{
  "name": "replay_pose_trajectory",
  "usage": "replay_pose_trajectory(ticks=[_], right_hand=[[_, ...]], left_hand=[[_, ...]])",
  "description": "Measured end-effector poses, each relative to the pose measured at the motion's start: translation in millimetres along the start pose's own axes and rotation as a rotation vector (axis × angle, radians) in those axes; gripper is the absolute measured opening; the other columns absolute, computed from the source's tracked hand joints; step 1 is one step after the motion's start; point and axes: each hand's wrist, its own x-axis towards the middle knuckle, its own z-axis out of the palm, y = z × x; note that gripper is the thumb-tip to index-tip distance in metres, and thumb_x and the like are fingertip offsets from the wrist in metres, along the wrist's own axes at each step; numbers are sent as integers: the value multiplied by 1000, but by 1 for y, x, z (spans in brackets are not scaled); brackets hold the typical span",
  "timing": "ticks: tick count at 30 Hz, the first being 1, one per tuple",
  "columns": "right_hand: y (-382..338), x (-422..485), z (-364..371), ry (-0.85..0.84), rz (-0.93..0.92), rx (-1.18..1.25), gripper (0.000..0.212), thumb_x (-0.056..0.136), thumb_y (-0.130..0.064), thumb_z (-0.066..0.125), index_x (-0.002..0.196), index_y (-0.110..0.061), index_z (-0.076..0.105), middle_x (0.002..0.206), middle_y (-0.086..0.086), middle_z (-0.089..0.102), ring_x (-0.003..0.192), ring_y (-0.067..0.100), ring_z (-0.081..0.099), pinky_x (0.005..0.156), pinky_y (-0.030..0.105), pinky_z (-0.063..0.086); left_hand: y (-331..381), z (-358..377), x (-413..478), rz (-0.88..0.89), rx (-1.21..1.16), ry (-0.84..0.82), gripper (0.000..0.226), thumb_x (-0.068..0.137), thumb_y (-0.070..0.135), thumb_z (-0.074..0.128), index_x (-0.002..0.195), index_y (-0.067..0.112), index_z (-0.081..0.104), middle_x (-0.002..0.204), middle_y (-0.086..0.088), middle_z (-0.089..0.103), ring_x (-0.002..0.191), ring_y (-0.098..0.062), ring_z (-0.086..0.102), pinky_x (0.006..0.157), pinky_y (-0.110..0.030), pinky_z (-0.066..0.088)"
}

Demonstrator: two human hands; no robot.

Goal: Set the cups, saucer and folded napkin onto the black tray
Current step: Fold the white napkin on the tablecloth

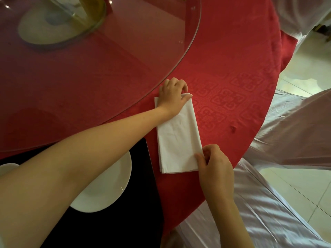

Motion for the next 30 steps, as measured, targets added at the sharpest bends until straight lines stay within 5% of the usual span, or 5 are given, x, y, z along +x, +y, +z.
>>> replay_pose_trajectory(ticks=[8, 15, 18, 26, 30], right_hand=[[10, -6, -11, -63, 3, -45, 13, 85, -18, 59, 75, -13, 53, 71, -1, 56, 69, 20, 52, 64, 39, 47], [-6, 25, -16, -73, 81, 49, 17, 88, -30, 54, 90, -15, 60, 84, 2, 65, 79, 22, 59, 69, 36, 47], [-16, 49, -13, -145, 141, 110, 19, 87, -31, 55, 97, -15, 59, 89, 1, 64, 80, 20, 58, 67, 32, 43], [-17, 65, -23, -380, 245, 364, 16, 84, -24, 57, 74, -14, 66, 69, 0, 66, 59, 14, 59, 51, 28, 46], [-16, 61, -31, -385, 245, 471, 19, 86, -23, 56, 79, -8, 66, 70, 0, 64, 60, 12, 56, 55, 25, 44]], left_hand=[[22, -8, -18, -76, -62, 99, 30, 92, 15, 44, 121, 12, 52, 122, -9, 54, 116, -26, 43, 94, -30, 28], [55, -49, -116, -762, -482, 13, 75, 82, -3, 42, 147, 14, 9, 155, -11, 16, 143, -28, 17, 116, -45, 21], [60, -49, -128, -814, -471, -62, 77, 84, -3, 43, 147, 15, 3, 157, -11, 7, 144, -27, 11, 117, -44, 20], [57, -55, -117, -968, -639, -111, 78, 81, 8, 53, 146, 13, 11, 142, -15, 40, 127, -32, 44, 104, -47, 41], [54, -56, -122, -1027, -752, -120, 58, 78, 2, 51, 134, 10, 39, 120, -11, 59, 102, -25, 61, 81, -38, 54]])
